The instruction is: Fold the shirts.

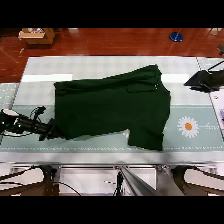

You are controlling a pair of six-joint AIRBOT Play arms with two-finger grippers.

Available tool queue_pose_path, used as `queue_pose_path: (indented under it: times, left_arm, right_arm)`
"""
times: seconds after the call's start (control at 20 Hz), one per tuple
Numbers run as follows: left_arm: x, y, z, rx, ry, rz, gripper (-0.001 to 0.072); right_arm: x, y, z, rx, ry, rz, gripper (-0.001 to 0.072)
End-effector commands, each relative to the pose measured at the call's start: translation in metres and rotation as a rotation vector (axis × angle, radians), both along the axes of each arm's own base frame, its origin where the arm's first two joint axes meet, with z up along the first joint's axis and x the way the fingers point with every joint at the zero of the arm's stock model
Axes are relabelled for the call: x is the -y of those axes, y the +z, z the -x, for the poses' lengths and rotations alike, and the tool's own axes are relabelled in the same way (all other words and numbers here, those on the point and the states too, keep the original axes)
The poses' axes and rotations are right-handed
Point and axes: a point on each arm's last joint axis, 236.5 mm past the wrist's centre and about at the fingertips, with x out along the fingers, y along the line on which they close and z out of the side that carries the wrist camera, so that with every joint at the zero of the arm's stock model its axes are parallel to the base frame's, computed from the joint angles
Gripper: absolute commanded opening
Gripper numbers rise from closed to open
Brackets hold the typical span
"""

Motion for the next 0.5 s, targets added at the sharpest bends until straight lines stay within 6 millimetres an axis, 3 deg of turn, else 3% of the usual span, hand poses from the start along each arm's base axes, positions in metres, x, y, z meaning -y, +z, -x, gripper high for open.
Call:
queue_pose_path:
  times: [0.0, 0.1, 0.25, 0.45]
  left_arm:
    - [-0.008, -0.012, -0.009, 0.038, 0.008, -0.056, 0.0023]
    - [-0.007, -0.010, -0.009, 0.044, -0.002, -0.051, 0.0024]
    - [-0.007, -0.010, -0.009, 0.050, -0.007, -0.050, 0.0024]
    - [-0.006, -0.009, -0.007, 0.046, -0.010, -0.045, 0.0024]
  right_arm:
    - [0.030, -0.009, 0.021, -0.064, -0.089, 0.028, 0.0520]
    - [0.033, -0.024, 0.039, -0.123, -0.144, -0.064, 0.0521]
    - [0.017, -0.057, 0.064, -0.209, -0.153, -0.156, 0.0522]
    - [-0.005, -0.099, 0.073, -0.235, -0.235, -0.248, 0.0524]
